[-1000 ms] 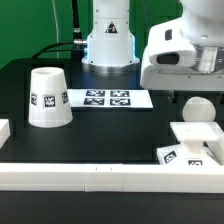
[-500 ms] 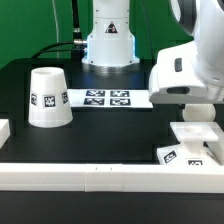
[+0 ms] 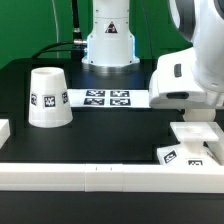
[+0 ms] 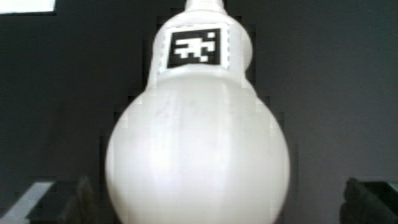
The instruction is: Assemble lamp
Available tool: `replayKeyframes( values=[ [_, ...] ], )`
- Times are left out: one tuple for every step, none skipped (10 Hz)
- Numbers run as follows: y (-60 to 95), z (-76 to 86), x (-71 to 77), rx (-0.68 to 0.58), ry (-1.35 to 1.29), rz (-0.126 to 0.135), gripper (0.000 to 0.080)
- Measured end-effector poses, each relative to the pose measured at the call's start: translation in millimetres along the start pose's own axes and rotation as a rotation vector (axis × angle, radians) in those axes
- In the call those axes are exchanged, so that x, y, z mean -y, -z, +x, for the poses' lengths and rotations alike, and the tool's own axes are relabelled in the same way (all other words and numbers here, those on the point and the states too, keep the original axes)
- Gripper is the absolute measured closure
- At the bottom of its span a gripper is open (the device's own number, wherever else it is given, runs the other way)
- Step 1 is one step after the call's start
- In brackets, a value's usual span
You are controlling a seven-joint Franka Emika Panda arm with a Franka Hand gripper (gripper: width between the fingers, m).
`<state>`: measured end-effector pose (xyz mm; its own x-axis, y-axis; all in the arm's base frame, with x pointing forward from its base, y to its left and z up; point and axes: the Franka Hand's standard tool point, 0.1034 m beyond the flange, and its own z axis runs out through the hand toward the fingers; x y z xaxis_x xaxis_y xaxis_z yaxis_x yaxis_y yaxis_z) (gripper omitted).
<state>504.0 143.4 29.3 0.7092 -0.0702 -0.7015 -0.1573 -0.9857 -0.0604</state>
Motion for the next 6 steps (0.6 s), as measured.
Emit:
replayKeyframes(
  values=[
    [-4.1, -0.5, -0.8, 0.005, 0.000, -0.002, 0.0101],
    [-8.0, -0.9, -2.3, 0.008, 0.001, -0.004, 0.0101],
    [-12.8, -1.8, -3.7, 0.015, -0.001, -0.006, 0.0101],
    [-19.0, -2.0, -5.4, 0.020, -0.005, -0.007, 0.0101],
    [-25.1, -1.8, -7.2, 0.021, -0.008, -0.008, 0.0101],
    [-29.2, -2.5, -8.1, 0.025, -0.010, -0.009, 0.0101]
  ],
)
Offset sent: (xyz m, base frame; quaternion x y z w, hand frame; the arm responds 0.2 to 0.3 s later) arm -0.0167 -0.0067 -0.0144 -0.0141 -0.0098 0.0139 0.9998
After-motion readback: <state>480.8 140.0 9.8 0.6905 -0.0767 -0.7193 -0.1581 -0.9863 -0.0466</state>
